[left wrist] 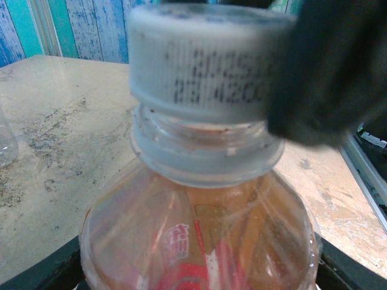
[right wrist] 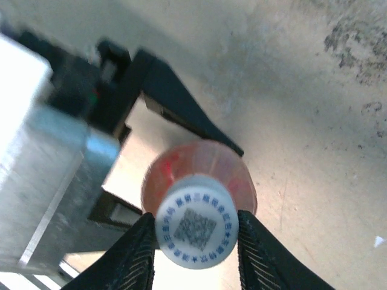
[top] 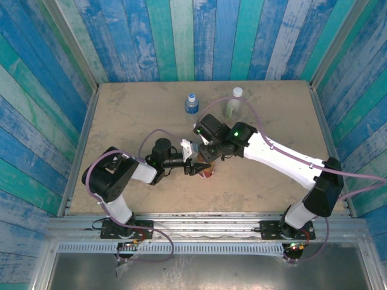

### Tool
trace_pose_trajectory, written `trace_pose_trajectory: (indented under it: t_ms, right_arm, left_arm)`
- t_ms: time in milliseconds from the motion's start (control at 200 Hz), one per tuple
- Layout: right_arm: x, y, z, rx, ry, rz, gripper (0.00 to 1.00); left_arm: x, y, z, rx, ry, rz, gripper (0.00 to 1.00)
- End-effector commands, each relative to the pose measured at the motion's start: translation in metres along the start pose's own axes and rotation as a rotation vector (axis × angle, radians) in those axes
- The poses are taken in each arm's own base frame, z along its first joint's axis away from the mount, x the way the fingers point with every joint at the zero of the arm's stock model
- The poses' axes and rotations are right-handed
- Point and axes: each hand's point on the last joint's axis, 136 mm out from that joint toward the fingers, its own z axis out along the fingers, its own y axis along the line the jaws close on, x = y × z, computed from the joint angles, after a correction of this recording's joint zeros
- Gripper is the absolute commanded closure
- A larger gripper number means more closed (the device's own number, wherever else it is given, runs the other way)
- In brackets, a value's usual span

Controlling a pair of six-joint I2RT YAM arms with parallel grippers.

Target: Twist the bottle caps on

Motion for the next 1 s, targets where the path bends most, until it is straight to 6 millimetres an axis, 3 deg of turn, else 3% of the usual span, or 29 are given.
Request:
trace_pose_trajectory:
  t_ms: [0, 135, 235, 375, 601, 996]
  right_arm:
    - [0.023, 0.0, -0.001, -0.004, 0.079, -0.089, 0.55]
    - [0.028, 0.0, -0.019, -0.047, 0.029, -0.216, 0.38]
    - [0.031, -0.001, -0.03, -0.071, -0.016, -0.298, 0.34]
    - [0.028, 0.007, -0.042, -0.181, -0.103, -0.434, 0.37]
    - [-0.002, 0.0, -0.046, -0.327, -0.192, -0.582, 0.48]
    - [-0.021, 0.004, -0.032, -0.439, -0.235, -0.809, 0.44]
  left_arm:
    - [0.023, -0.007, 0.0, 0.008, 0.071, -0.079, 0.31]
    - [0.023, -0.007, 0.0, 0.01, 0.07, -0.077, 0.31]
    - [0.023, -0.008, 0.0, 0.016, 0.071, -0.077, 0.31]
    - [0.021, -0.011, 0.0, 0.037, 0.064, -0.073, 0.32]
    - [0.022, -0.013, -0.001, 0.046, 0.07, -0.069, 0.31]
    - [0.028, -0.012, 0.001, 0.051, 0.096, -0.08, 0.32]
